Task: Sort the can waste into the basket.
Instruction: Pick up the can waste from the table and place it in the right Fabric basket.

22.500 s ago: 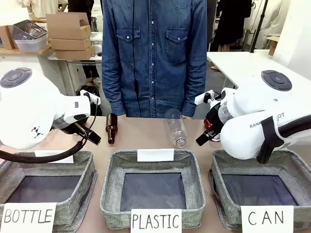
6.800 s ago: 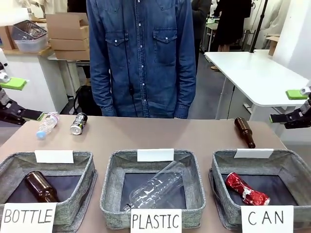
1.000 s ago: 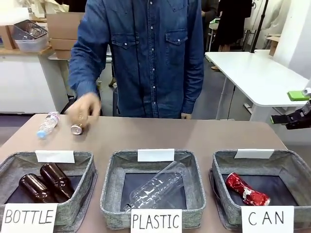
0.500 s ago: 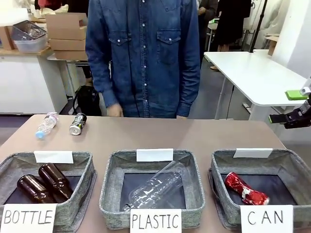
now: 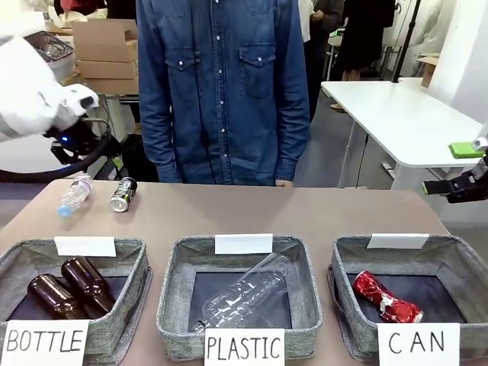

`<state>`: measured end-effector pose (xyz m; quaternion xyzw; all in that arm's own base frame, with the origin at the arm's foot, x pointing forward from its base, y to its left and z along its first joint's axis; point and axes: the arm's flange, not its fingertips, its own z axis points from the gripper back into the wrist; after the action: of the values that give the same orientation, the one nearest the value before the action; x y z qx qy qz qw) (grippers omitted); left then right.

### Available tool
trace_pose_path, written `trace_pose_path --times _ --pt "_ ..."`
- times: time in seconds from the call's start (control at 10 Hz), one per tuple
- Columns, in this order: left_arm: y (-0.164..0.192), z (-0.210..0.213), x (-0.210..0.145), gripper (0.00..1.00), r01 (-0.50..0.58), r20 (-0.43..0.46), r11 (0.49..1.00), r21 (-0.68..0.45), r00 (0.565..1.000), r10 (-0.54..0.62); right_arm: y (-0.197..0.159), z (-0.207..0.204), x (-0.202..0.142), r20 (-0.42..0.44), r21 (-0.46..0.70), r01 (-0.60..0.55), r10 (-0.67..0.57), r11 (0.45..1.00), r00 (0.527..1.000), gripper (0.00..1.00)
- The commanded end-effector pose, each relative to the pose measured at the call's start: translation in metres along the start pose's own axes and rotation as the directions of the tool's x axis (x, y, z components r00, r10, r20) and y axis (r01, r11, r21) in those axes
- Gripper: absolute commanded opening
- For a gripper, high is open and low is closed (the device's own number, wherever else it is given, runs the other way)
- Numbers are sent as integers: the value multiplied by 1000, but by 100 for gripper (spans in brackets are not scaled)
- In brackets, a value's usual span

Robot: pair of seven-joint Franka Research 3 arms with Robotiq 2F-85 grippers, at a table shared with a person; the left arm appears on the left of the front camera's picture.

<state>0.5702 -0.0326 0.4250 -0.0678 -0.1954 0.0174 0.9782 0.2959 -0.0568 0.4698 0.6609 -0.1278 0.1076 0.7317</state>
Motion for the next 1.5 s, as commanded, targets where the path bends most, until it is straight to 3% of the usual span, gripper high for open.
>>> trace_pose_path --times 0.0,0.2,0.4,0.6,0.7,0.8,0.9,1.0,1.3,1.4 --pt "-13 -30 22 100 -40 -5 986 160 999 41 1 2 1 -3 7 -27 27 1000 1000 100" --pt "-28 -79 32 100 -57 -11 988 144 998 59 1 2 1 -3 7 -27 27 1000 1000 100" --pt "-33 -127 28 100 -71 -96 993 93 992 80 1 2 1 -3 7 -27 27 1000 1000 100" --pt "-32 -152 19 100 -63 -155 988 137 984 85 1 2 1 -3 7 -27 27 1000 1000 100" --pt "-30 -154 20 84 -48 -157 989 141 985 70 1 2 1 -3 7 -27 27 1000 1000 100" --pt "-30 -148 20 41 -41 -166 991 127 984 62 1 2 1 -3 7 -27 27 1000 1000 100" --pt "-31 -145 19 25 -36 -155 991 131 986 57 1 2 1 -3 7 -27 27 1000 1000 100" --pt "-33 -144 16 0 -27 -154 990 136 987 48 1 2 1 -3 7 -27 27 1000 1000 100" --pt "-43 -131 14 4 -6 -127 989 148 992 25 1 2 1 -3 7 -27 27 1000 1000 100" --pt "-43 -130 14 0 -5 -125 988 152 992 24 1 2 1 -3 7 -27 27 1000 1000 100"
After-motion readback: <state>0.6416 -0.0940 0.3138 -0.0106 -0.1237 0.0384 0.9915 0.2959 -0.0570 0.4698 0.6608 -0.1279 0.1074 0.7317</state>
